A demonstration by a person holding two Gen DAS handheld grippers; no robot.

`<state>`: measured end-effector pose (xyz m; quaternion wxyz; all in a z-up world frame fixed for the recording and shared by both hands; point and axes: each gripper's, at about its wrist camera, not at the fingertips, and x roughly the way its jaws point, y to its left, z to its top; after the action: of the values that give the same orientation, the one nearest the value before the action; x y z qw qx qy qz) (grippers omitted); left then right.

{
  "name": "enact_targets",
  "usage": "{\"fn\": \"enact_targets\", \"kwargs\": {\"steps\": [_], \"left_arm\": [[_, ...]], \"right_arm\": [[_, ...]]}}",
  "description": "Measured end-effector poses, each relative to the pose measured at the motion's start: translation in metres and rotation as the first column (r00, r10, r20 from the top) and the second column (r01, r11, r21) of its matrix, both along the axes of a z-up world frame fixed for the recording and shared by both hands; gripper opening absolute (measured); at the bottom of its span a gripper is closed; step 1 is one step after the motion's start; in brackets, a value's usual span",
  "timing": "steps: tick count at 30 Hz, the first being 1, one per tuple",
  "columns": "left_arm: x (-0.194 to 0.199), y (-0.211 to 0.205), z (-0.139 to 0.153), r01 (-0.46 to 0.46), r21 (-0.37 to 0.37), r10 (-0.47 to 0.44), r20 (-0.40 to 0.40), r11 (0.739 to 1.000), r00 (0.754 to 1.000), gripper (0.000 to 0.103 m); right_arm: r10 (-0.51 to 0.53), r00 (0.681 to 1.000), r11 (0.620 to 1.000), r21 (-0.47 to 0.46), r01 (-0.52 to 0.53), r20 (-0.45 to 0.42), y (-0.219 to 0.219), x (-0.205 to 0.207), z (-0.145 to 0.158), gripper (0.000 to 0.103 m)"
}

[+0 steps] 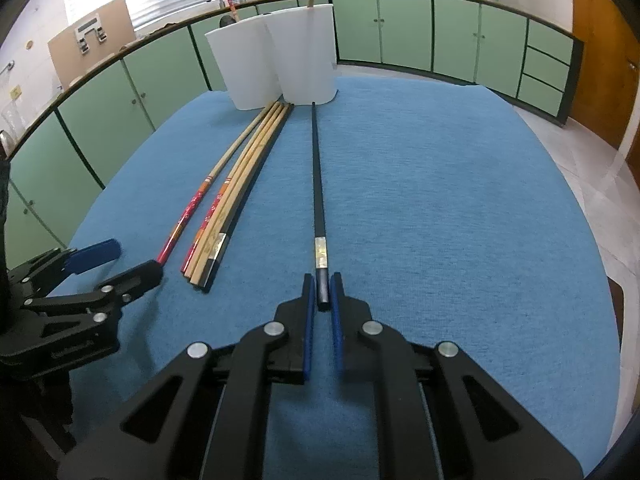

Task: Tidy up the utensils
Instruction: 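Hold the black chopstick in the right tool while the left tool grasps a red-banded chopstick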

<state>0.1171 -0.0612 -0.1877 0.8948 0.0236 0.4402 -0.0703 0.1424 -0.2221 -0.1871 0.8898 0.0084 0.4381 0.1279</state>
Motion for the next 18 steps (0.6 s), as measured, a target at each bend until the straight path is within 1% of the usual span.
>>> {"fn": "enact_targets", "kwargs": {"steps": [3,6,10,12,15,17,18], "left_arm": [[0.005,0.001,0.0,0.0,-0.003,0.0,0.004,1.0,1.0,0.071],[0.007,0.003,-0.001,-0.006,-0.011,0.006,0.004,1.0,1.0,0.068],[0.007,0.002,-0.001,-0.008,0.001,0.007,0.008,1.0,1.0,0.064],[0.008,0.001,-0.001,-0.004,0.002,0.004,0.01,1.0,1.0,0.059],[0.01,-0.003,-0.001,0.008,0.004,-0.008,0.015,1.0,1.0,0.045],[0.01,-0.008,-0.001,0.026,0.008,-0.026,0.019,1.0,0.999,0.032],[0.01,-0.01,-0.001,0.03,0.013,-0.03,0.02,0.999,0.999,0.031]], "right_arm": [[0.031,1.0,0.999,0.005,-0.031,0.001,-0.002,-0.002,0.001,0.01],[0.044,0.999,0.999,0.01,-0.044,-0.002,-0.005,-0.003,0.001,0.01],[0.051,0.999,0.999,0.002,-0.051,-0.002,-0.004,0.0,0.001,0.011],[0.059,0.998,0.998,-0.008,-0.059,0.0,-0.001,0.0,0.0,0.012],[0.065,0.998,0.998,-0.026,-0.065,0.003,0.002,0.0,0.0,0.014],[0.063,0.998,0.998,-0.03,-0.063,0.004,0.003,0.001,0.0,0.014],[0.062,0.998,0.998,-0.032,-0.062,0.004,0.003,0.001,-0.001,0.014]]}}
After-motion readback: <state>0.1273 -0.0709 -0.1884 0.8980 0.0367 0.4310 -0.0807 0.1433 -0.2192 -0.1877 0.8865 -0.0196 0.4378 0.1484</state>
